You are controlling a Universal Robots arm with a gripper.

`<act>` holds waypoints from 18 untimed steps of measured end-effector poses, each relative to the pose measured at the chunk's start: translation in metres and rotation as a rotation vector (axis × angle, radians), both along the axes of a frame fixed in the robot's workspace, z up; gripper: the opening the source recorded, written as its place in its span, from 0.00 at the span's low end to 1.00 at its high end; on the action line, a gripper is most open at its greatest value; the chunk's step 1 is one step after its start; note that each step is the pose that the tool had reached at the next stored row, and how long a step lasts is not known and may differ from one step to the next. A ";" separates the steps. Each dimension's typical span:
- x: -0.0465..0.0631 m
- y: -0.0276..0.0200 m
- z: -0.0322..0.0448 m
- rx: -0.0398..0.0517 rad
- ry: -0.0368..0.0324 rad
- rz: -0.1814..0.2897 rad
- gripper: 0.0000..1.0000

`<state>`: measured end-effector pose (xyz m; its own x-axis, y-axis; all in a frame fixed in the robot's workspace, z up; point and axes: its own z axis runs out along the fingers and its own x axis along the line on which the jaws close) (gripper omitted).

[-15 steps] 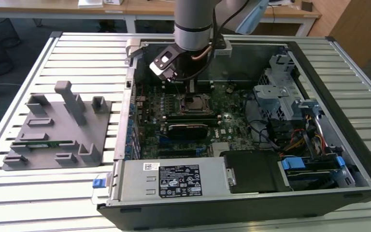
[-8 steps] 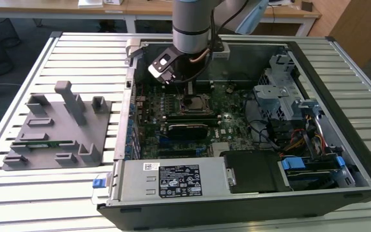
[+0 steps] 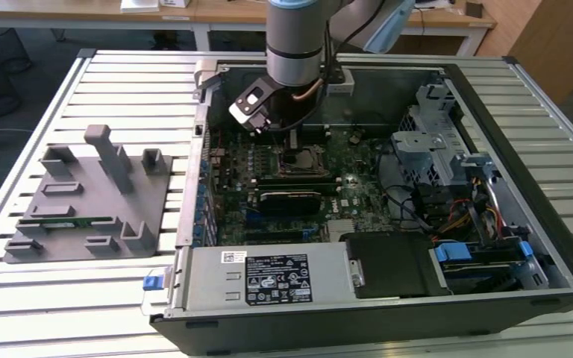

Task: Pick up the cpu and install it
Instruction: 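Close the cpu cover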

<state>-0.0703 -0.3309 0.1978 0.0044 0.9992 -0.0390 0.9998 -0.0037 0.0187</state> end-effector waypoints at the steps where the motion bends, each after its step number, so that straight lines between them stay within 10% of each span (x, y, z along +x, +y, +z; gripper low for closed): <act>1: 0.001 0.0000 -0.0002 0.0001 0.0004 0.000 0.11; 18: 0.009 0.0003 0.0095 0.0133 0.0028 0.000 0.11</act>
<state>-0.0612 -0.3306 0.2073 0.0042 0.9997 -0.0258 0.9999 -0.0038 0.0158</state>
